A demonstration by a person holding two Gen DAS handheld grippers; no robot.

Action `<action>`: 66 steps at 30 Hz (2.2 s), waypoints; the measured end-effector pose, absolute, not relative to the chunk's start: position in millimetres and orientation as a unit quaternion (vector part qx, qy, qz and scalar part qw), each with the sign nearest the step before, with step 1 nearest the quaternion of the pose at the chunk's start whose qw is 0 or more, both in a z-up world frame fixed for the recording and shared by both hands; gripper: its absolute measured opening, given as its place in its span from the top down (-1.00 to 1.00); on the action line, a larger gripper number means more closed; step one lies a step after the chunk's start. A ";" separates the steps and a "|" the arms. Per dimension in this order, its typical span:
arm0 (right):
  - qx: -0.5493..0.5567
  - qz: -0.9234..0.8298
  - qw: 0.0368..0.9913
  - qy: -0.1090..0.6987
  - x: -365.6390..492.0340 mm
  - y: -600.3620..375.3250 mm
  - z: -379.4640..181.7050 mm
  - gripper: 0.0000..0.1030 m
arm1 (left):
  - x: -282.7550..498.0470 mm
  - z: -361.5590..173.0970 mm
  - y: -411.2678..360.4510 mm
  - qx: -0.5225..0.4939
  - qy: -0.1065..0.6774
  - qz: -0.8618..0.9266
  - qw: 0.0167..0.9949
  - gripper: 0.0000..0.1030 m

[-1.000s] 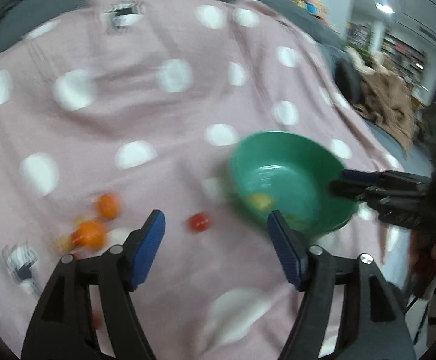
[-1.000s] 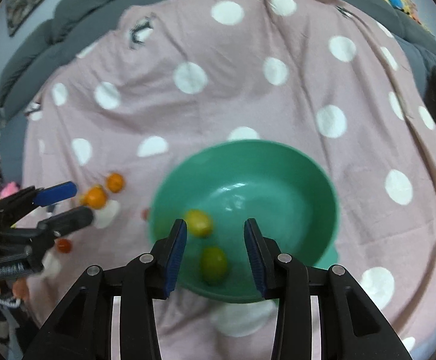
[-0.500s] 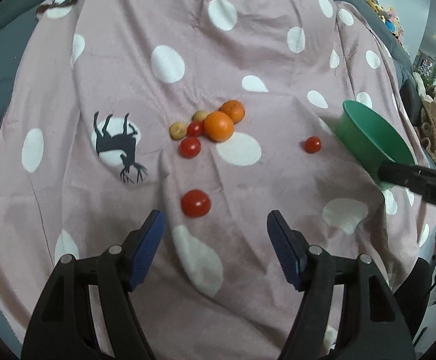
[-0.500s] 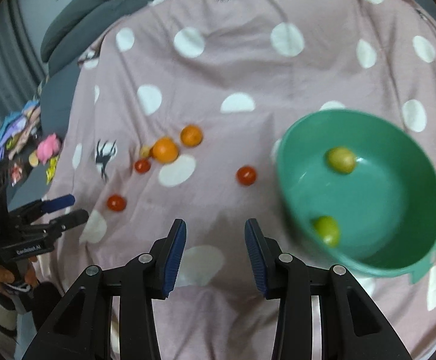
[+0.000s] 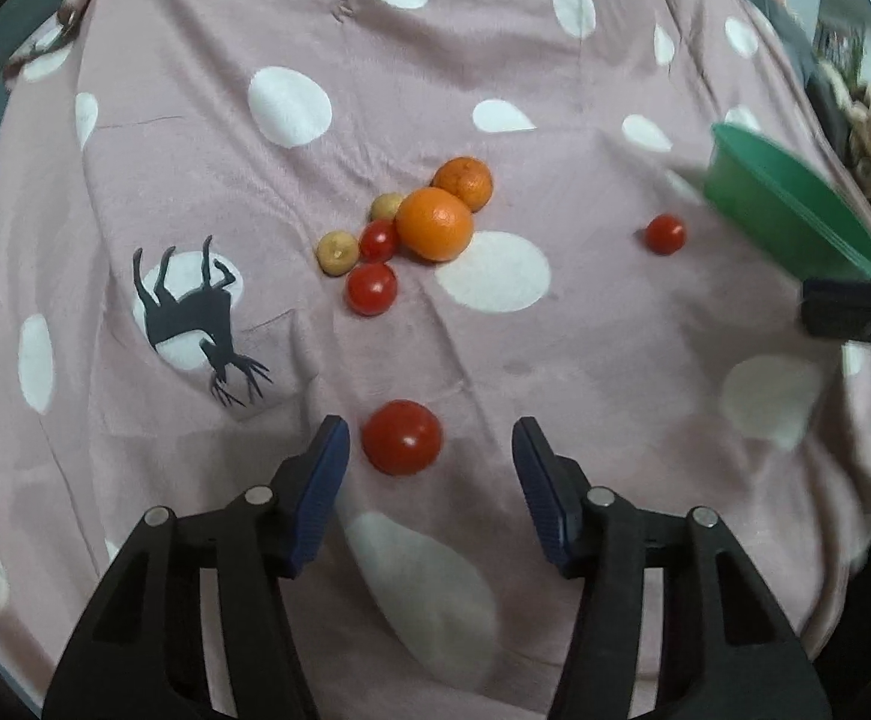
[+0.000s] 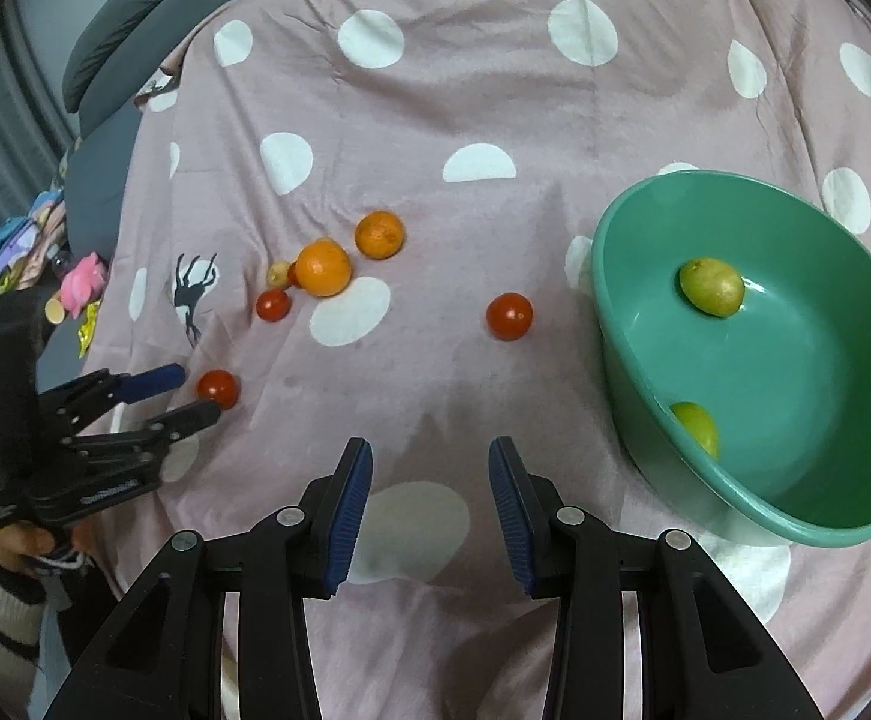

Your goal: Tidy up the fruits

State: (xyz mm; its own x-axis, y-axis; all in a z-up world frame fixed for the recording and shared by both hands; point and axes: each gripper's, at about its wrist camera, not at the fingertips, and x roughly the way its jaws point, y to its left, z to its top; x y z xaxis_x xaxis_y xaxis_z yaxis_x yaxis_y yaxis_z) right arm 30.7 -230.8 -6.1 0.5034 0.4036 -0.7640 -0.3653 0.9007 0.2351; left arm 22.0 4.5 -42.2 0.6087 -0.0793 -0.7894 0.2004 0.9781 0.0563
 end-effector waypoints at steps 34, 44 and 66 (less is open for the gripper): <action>0.044 0.271 0.838 0.471 55.2 -201.8 -27.7 0.21 | 34.7 -49.1 5.0 0.151 0.437 -0.103 0.881 0.44; 0.048 0.281 0.836 0.468 53.9 -202.0 -27.0 0.21 | 43.0 -62.3 -15.3 0.274 0.445 -0.083 0.848 0.47; -0.019 0.378 0.784 0.492 113.2 -101.4 -28.0 0.21 | 23.4 -25.0 31.8 0.055 0.428 -0.145 0.890 0.41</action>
State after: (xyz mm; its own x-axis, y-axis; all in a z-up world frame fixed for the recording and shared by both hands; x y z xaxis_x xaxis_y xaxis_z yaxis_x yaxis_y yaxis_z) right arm 113.2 -101.4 -28.0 0.2291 0.5744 -0.7858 -0.6121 0.7128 0.3425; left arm 23.4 31.8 -25.0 0.5913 -0.2107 -0.7784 0.3043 0.9522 -0.0266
